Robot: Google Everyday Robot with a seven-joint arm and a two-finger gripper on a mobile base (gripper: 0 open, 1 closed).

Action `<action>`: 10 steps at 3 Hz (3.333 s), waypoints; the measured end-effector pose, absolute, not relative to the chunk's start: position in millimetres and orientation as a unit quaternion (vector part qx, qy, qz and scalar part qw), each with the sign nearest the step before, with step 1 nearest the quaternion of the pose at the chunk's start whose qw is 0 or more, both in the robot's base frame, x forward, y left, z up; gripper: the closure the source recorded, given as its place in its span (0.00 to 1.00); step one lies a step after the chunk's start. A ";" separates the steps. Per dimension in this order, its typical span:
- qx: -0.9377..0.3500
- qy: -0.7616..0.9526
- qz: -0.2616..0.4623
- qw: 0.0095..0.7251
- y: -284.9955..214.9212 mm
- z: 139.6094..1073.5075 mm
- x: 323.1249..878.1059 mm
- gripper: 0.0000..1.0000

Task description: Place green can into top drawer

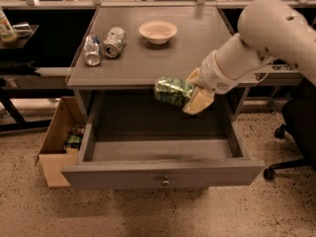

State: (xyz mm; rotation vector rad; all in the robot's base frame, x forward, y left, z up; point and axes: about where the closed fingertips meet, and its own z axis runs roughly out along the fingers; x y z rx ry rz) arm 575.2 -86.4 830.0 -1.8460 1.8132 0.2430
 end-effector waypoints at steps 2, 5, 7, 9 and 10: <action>-0.695 0.675 0.110 0.222 -84.6 778.1 542.3 1.00; -0.598 0.767 0.131 0.191 -120.4 681.3 528.1 1.00; -0.574 0.785 0.135 0.189 -132.9 662.1 531.0 1.00; -0.567 0.790 0.135 0.191 -137.6 655.3 539.2 1.00; -0.567 0.790 0.135 0.191 -137.9 658.8 540.1 1.00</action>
Offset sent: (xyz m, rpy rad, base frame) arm -0.0252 0.0011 -0.0403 -0.0335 0.0664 0.0216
